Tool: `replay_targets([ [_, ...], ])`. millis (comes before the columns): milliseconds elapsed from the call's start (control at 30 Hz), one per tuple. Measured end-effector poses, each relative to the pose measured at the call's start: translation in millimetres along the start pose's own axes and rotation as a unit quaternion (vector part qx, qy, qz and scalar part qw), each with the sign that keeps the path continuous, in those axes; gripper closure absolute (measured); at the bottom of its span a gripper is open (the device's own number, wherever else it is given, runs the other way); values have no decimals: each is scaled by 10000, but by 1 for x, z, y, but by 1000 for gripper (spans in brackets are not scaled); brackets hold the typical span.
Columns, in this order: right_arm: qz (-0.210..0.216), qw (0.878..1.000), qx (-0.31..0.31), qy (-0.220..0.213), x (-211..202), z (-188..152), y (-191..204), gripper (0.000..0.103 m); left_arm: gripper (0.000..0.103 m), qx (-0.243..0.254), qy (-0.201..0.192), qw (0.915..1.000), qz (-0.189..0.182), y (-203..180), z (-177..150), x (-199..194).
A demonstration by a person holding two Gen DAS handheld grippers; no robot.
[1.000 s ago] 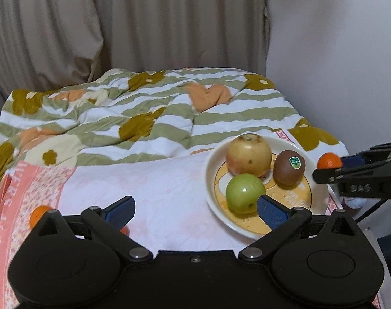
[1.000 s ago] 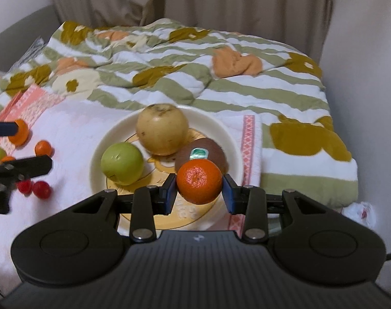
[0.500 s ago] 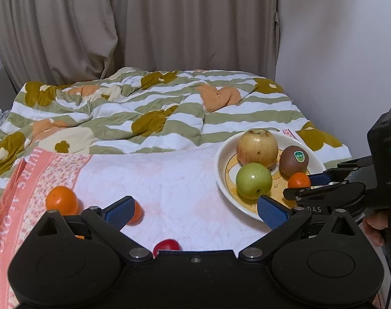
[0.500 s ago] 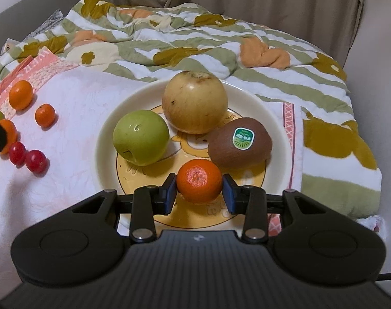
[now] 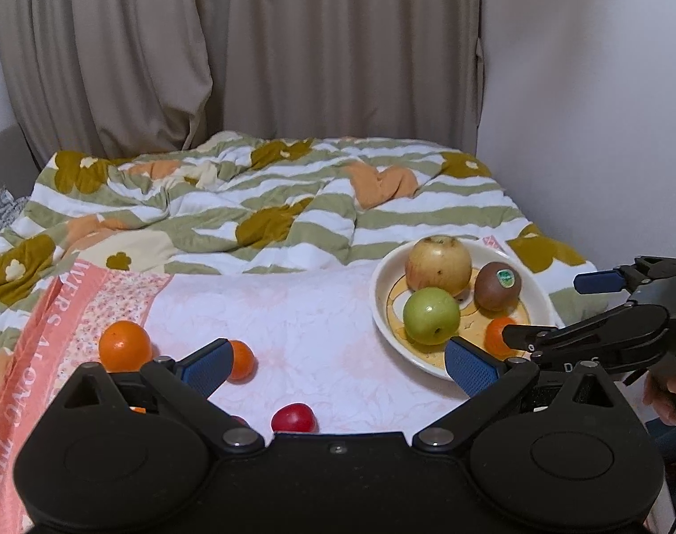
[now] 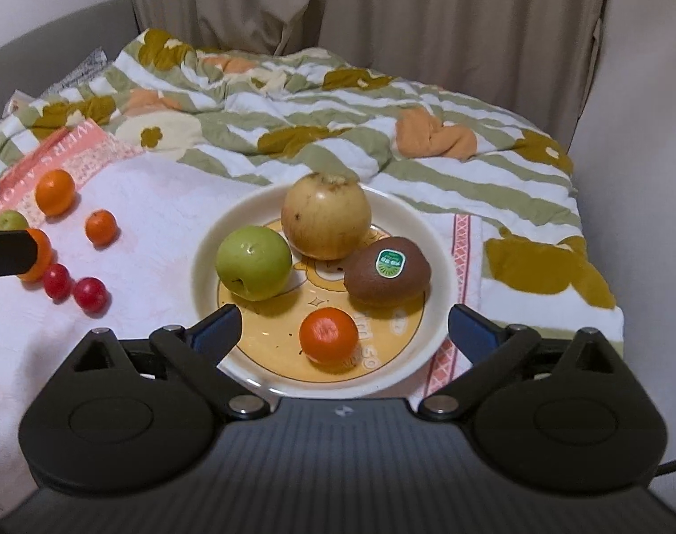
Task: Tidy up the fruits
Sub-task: 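Withdraw both tools from the bowl back over the remaining fruits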
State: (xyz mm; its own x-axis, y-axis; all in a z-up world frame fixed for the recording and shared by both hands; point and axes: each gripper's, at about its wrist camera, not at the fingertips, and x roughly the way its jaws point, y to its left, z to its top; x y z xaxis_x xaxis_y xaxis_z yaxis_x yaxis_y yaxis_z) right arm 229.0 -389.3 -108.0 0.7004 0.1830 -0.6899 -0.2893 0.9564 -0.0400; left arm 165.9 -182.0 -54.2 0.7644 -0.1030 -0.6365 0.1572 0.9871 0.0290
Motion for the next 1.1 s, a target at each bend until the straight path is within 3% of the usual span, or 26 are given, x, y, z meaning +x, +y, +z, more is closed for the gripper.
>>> replay_targets([
  [367,-231,9993,162,-232,-71,-6,1,0,0,-60,-435,9990,82,-11,-6,-56],
  [600,-222,9991,190,-320,-109,-8,5,0,0,-247,-608,9971,377,-6,-13,-95],
  [833,-6,9986,179,-498,-136,-8,18,0,0,-336,-597,9938,880,19,-32,-122],
  [1100,220,9981,73,-568,-141,0,52,0,0,-417,-556,9913,1114,65,-46,-133],
])
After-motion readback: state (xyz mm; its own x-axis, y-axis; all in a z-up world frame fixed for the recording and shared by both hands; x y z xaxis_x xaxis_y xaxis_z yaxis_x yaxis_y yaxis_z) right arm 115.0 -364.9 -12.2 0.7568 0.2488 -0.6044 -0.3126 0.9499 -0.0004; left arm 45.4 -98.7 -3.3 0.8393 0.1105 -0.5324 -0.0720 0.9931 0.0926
